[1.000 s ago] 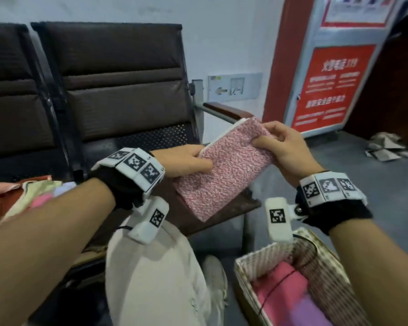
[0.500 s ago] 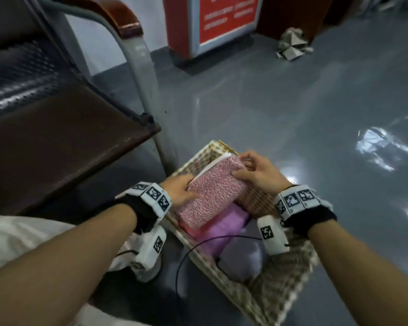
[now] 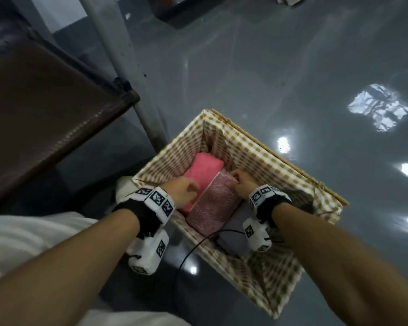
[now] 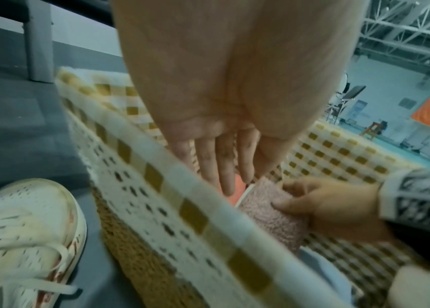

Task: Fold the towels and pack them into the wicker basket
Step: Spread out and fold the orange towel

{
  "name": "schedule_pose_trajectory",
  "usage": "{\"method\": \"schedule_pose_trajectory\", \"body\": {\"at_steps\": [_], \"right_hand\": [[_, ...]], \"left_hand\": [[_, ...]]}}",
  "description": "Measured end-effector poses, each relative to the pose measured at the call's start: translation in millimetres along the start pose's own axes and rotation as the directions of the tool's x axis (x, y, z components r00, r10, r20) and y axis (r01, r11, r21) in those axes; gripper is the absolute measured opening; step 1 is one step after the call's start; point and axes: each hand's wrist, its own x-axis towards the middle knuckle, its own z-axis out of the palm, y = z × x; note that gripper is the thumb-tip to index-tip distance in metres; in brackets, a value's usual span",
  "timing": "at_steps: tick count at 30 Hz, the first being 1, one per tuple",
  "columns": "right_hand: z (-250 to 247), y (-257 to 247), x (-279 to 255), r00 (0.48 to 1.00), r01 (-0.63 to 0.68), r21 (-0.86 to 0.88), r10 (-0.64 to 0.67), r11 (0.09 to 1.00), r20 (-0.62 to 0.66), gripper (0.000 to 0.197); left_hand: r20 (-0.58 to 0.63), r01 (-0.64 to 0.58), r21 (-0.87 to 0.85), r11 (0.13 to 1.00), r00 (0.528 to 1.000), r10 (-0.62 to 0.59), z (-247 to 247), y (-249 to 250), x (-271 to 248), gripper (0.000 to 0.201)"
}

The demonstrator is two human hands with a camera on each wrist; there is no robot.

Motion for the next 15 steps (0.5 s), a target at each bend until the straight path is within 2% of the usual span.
{"method": "schedule_pose_trajectory", "body": {"at_steps": [2, 4, 6, 9, 12, 15], "right_hand": [[4, -4, 1, 0.997, -0.074, -0.096, 0.073, 0.993, -0.014, 0.038], [1, -15, -3, 0.998, -0.064, -0.185, 0.057, 0.981, -0.041, 0.039], [-6, -31, -11, 0.997, 0.047, -0.212, -0.060, 0.976, -0.054, 0.036], [-23, -64, -28, 0.968, 0.247, -0.214, -0.252, 0.945, 0.008, 0.027], [-43, -111, -42, 0.912, 0.406, -0.226, -0.409, 0.886, 0.035, 0.021], [-61, -179, -56, 0.839, 0.532, -0.274, -0.542, 0.801, 0.047, 0.018]], "left_hand": [[-0.030, 0.002, -0.060, 0.998, 1.000, -0.003, -8, -5, -8, 0.027], [-0.084, 0.004, -0.114, 0.993, 0.996, -0.013, -18, -8, -16, 0.022], [-0.178, -0.012, -0.162, 0.987, 0.984, -0.017, -32, -8, -24, 0.019], [-0.302, -0.022, -0.201, 0.979, 0.952, -0.041, -58, -8, -45, 0.018], [-0.378, -0.051, -0.204, 0.978, 0.925, -0.031, -94, -10, -74, 0.014], [-0.498, -0.080, -0.222, 0.972, 0.866, -0.042, -140, -18, -112, 0.009]]}}
